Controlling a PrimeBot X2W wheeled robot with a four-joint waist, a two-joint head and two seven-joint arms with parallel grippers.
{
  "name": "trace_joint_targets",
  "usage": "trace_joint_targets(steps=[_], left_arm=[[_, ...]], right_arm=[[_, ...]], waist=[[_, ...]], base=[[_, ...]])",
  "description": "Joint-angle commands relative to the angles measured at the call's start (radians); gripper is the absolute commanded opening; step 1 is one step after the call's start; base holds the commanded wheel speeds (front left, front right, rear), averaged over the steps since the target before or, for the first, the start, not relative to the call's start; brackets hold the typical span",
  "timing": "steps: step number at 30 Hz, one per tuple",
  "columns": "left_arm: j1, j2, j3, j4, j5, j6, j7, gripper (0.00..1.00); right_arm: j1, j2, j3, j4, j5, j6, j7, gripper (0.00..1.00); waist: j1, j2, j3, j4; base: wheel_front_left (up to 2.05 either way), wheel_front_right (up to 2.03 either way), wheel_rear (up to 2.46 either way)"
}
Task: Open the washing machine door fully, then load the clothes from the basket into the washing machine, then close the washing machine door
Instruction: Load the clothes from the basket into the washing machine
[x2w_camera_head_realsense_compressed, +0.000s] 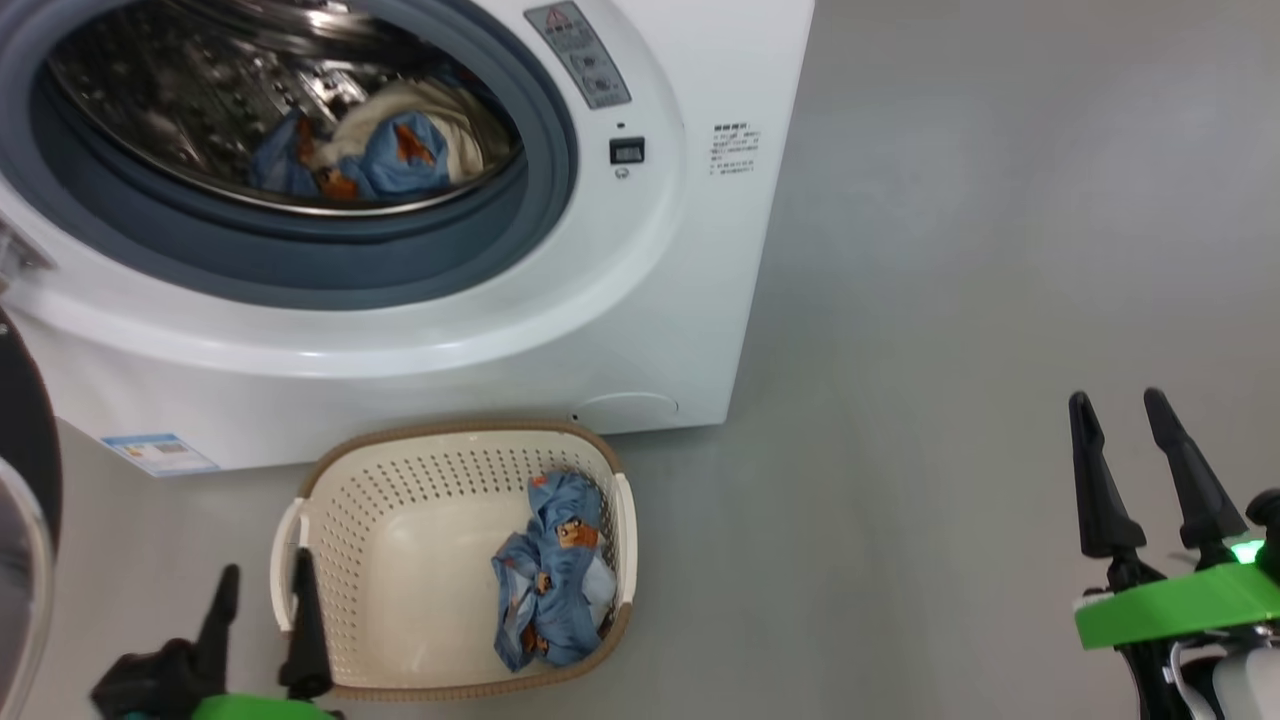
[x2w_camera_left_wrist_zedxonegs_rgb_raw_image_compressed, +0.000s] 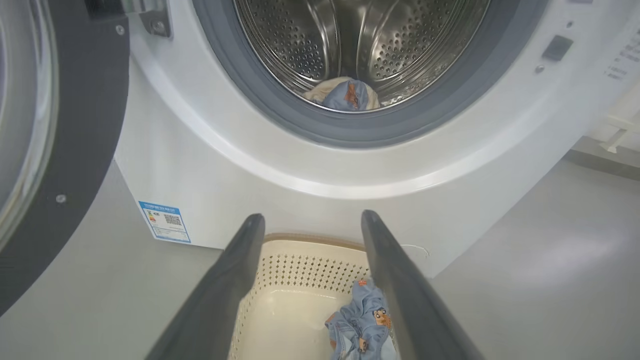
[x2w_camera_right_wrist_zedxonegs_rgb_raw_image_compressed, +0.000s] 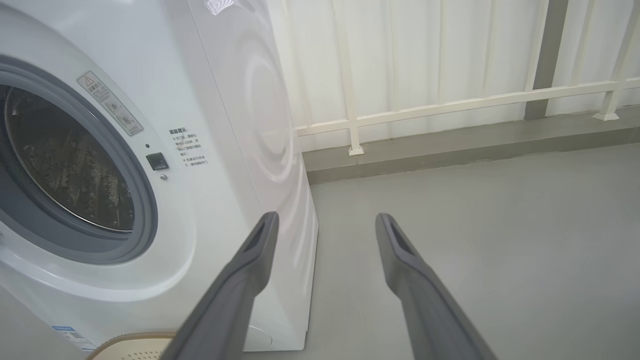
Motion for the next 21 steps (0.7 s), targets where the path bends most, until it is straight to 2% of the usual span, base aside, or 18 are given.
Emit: trace_joint_targets(steps=[1,7,12,21], left_arm=[[-0.04,0.01,0.013,0.018,-0.012,0.0,-0.006,1.0],[-0.116,0.019,-0.087,0.172,-0.034,0.0,-0.006,1.0],[-0.194,0.026,-0.172,0.269,-0.098,0.0,-0.006,1.0],[-0.367,0.075,-0.334,0.464,-0.177,0.0,-0.006,1.0]], right_arm=[[-0.035,-0.011,0.016,-0.025,-0.01,0.006,-0.008,1.0],[-0.081,0.008,0.027,-0.026,-0.012,0.006,-0.008,1.0],[-0.124,0.021,0.038,-0.026,-0.012,0.006,-0.008,1.0],[-0.218,0.043,0.051,-0.042,-0.017,0.006,-0.008,1.0]], waist=[[0.0,0.0,0.037,-0.011],[0.0,0.0,0.092,-0.031],[0.0,0.0,0.158,-0.054],[0.0,0.0,0.311,-0.104]], base=[[0.0,0.0,0.0],[0.0,0.0,0.0],[0.0,0.0,0.0],[0.0,0.0,0.0]])
